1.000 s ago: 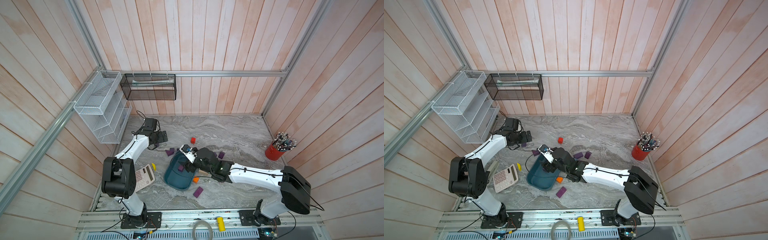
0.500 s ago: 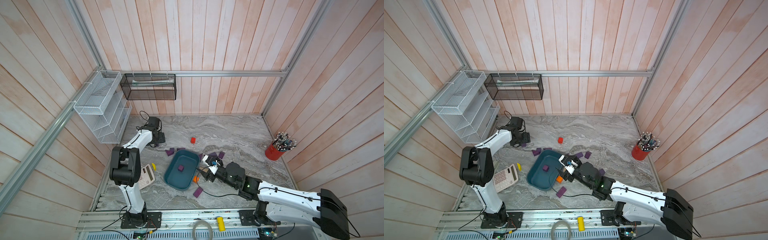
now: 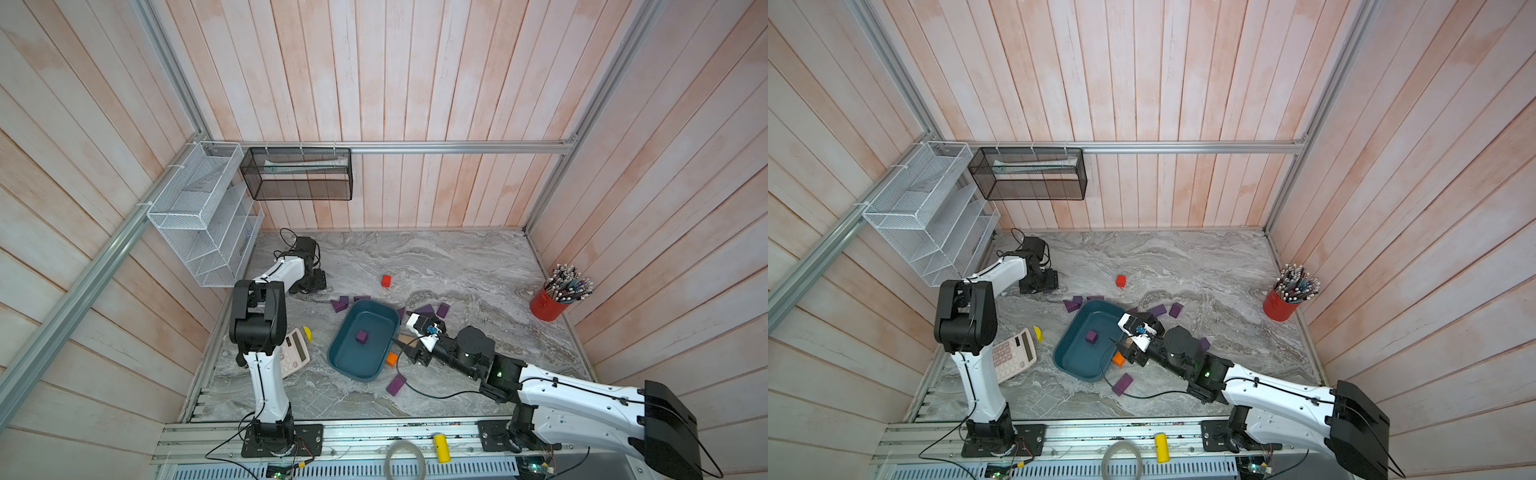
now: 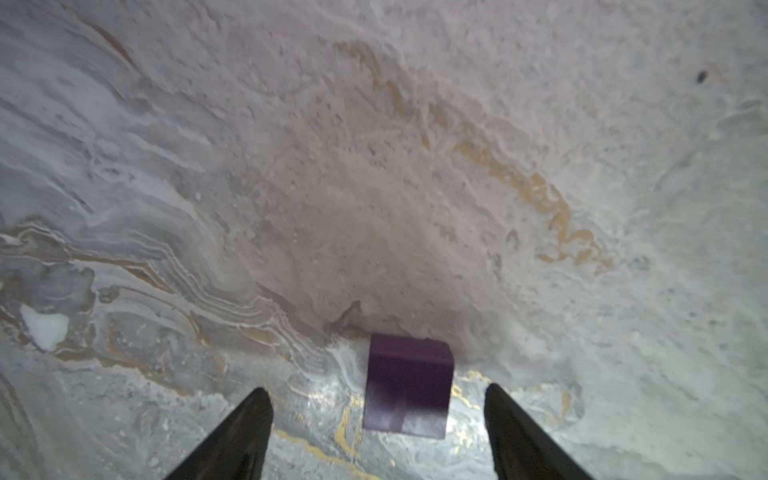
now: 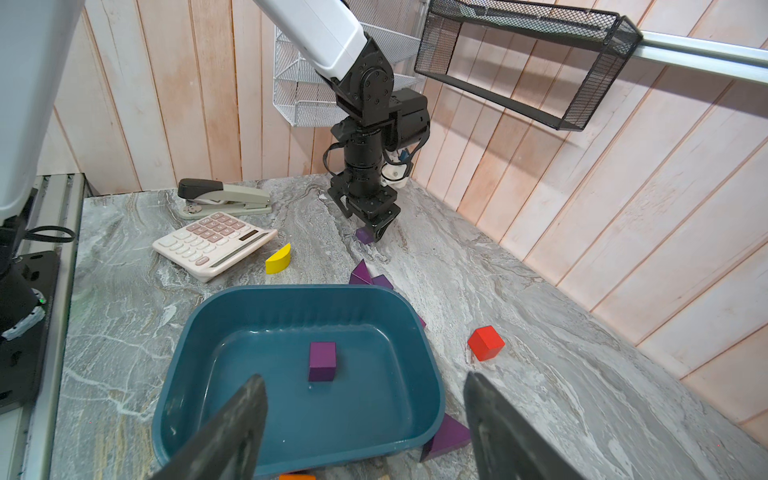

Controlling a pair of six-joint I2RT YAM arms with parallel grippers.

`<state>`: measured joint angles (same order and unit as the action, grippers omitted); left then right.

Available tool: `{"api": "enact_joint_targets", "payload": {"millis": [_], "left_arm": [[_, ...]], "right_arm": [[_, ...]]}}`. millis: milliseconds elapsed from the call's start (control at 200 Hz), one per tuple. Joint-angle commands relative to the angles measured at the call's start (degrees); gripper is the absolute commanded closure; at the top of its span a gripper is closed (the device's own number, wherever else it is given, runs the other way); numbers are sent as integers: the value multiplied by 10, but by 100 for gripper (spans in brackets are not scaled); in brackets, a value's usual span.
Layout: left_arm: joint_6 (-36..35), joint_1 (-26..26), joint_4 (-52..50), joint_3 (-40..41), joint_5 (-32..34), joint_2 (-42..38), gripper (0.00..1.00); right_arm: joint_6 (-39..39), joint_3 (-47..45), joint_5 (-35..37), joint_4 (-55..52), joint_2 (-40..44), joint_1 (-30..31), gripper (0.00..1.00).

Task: Pick purple bricks into the storage bin
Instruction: Pick up the building block from the center of the board.

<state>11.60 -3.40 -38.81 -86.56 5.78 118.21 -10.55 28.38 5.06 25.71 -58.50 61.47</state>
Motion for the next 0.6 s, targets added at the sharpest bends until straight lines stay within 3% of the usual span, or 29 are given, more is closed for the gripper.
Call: {"api": "enact_joint_targets", "payload": {"millis": [0, 190, 290, 355, 405, 595], "left_arm": [[-13, 2, -6, -17, -19, 21, 24], [-17, 2, -2, -19, -17, 32, 30], [-18, 2, -4, -22, -19, 37, 42], [-19, 2, -3, -22, -16, 40, 42], [-21, 2, -3, -23, -13, 42, 49], [-23, 2, -9, -26, -15, 50, 54]], "right_arm": [[1, 4, -1, 13, -4, 2, 24], [-3, 8, 10, 18, -13, 2, 24], [-2, 11, 12, 22, -21, 2, 24], [-2, 12, 15, 23, -26, 2, 24], [-2, 15, 20, 23, -31, 2, 24], [-2, 18, 30, 26, -37, 1, 24]]}}
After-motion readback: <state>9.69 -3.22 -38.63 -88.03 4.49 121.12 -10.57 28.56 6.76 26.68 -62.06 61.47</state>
